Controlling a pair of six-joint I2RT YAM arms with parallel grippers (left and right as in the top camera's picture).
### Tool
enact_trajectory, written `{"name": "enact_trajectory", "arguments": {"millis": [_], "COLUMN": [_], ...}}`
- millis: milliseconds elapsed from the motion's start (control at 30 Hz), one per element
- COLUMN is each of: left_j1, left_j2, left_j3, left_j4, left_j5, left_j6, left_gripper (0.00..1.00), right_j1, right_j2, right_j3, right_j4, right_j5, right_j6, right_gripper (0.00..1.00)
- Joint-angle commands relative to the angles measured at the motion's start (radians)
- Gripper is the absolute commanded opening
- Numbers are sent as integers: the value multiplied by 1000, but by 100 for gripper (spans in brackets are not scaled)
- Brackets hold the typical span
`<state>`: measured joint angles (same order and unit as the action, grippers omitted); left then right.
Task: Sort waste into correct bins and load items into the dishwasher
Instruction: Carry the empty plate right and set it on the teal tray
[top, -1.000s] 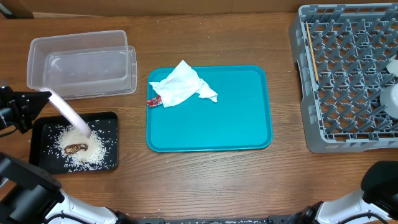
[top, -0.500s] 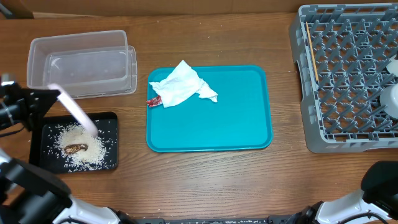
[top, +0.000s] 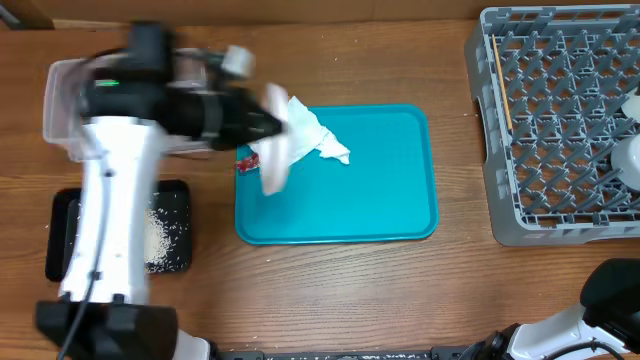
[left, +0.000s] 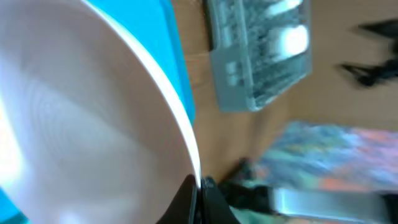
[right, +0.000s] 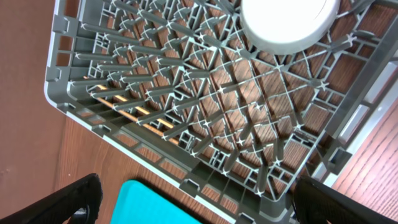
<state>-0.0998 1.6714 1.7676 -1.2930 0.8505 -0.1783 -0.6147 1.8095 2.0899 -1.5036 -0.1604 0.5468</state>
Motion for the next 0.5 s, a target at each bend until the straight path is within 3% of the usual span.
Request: {"name": "enact_trajectory", "arguments": {"millis": [0, 167, 267, 467], "left_j1": [-320, -651, -751, -878], "left_j2": [31, 166, 257, 397], "left_j3": [-7, -7, -7, -7], "left_j4": [136, 261, 331, 510], "left_j5": [-534, -949, -1006, -1041], "left_j6": [-322, -428, -397, -145], "left_gripper": [4, 4, 4, 4], "right_j1": [-3, -3, -3, -3], "right_j2": [-5, -5, -5, -5], "right_j3": [5, 5, 5, 5], "right_j4": [2, 2, 2, 2], "right_j5": [-5, -5, -5, -5], "right_j6": [4, 4, 4, 4], "right_gripper": [100, 100, 100, 100]}}
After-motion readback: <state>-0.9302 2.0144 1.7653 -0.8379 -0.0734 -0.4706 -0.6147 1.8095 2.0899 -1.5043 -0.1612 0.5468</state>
